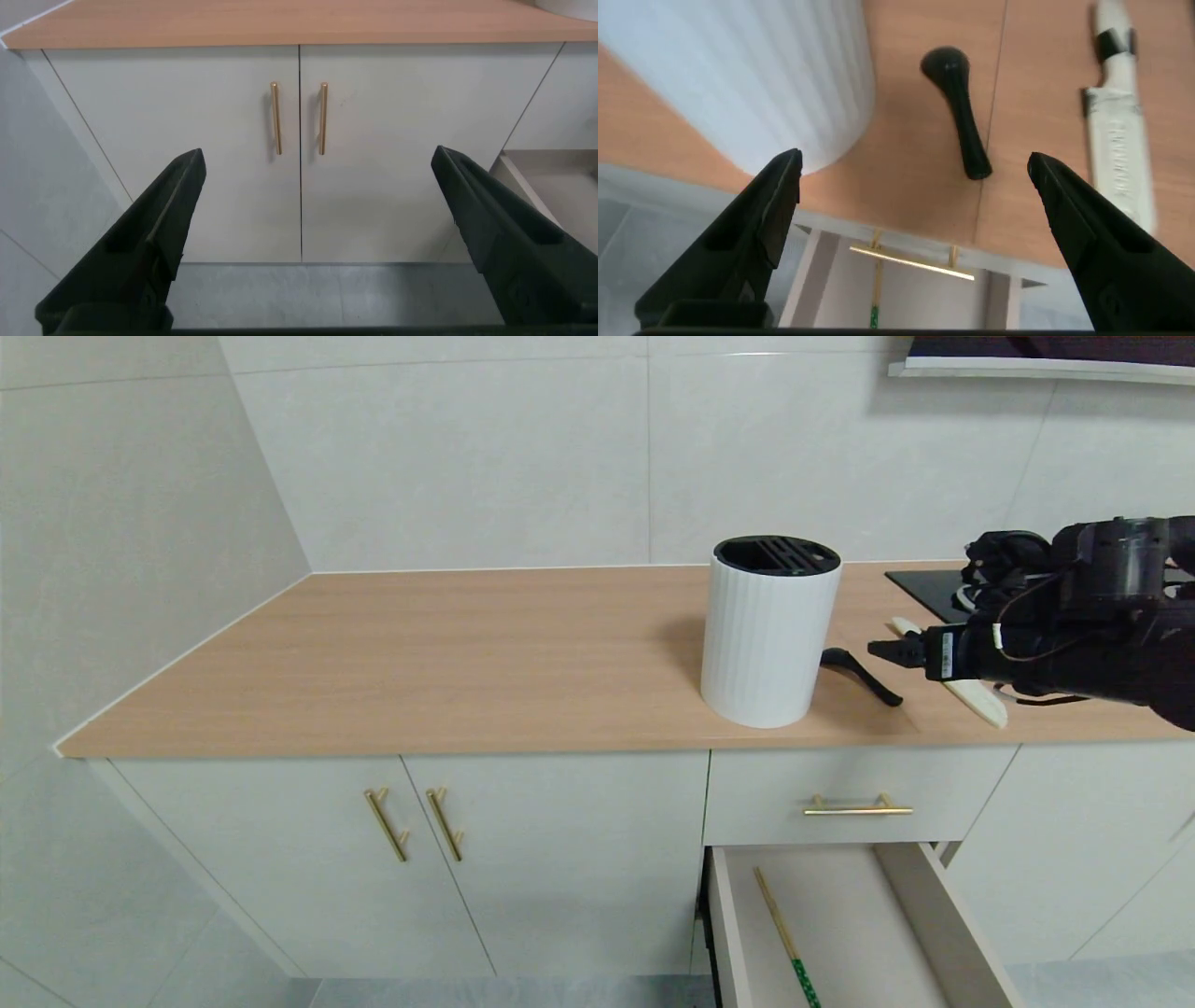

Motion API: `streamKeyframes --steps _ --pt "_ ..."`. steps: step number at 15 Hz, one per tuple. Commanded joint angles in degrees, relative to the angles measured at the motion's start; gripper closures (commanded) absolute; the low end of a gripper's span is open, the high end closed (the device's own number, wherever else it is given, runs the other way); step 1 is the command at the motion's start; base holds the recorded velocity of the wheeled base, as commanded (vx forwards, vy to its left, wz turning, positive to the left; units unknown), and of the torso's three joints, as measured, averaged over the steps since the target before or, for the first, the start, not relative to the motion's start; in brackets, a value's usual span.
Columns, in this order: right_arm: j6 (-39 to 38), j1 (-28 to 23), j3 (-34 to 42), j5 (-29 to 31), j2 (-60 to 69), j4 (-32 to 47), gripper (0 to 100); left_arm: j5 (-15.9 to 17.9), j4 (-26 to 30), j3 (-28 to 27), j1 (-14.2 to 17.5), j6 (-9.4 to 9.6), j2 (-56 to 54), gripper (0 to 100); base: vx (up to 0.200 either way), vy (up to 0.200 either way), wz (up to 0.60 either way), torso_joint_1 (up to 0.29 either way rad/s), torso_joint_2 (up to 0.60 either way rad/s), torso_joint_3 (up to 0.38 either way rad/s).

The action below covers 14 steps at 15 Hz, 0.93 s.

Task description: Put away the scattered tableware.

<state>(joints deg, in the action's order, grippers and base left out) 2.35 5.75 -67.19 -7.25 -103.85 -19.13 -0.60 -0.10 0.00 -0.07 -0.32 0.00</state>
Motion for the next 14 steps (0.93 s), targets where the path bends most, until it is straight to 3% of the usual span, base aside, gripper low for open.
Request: streamKeyframes --steps 1,3,5,14 --pt "0.02 -1.01 0.22 -0.04 -5.84 -4.16 0 -0.02 0.01 0.0 -0.01 -0.03 0.0 0 0.0 0.0 0.0 0.0 0.0 0.0" --pt "0.02 -1.54 0.75 -0.22 -11.11 -11.81 0 -0.02 0.01 0.0 -0.01 -0.03 0.0 0 0.0 0.0 0.0 0.0 0.0 0.0" --pt "0.02 -1.89 -0.31 -0.13 -14.19 -14.45 0 -0.02 0.01 0.0 -0.01 -0.03 0.0 0 0.0 0.0 0.0 0.0 0.0 0.0" --pt "-0.42 -3.03 -4.7 0.57 -19.63 -13.83 0 -0.02 0.01 0.0 -0.01 -0.03 0.0 0 0.0 0.0 0.0 0.0 0.0 0.0"
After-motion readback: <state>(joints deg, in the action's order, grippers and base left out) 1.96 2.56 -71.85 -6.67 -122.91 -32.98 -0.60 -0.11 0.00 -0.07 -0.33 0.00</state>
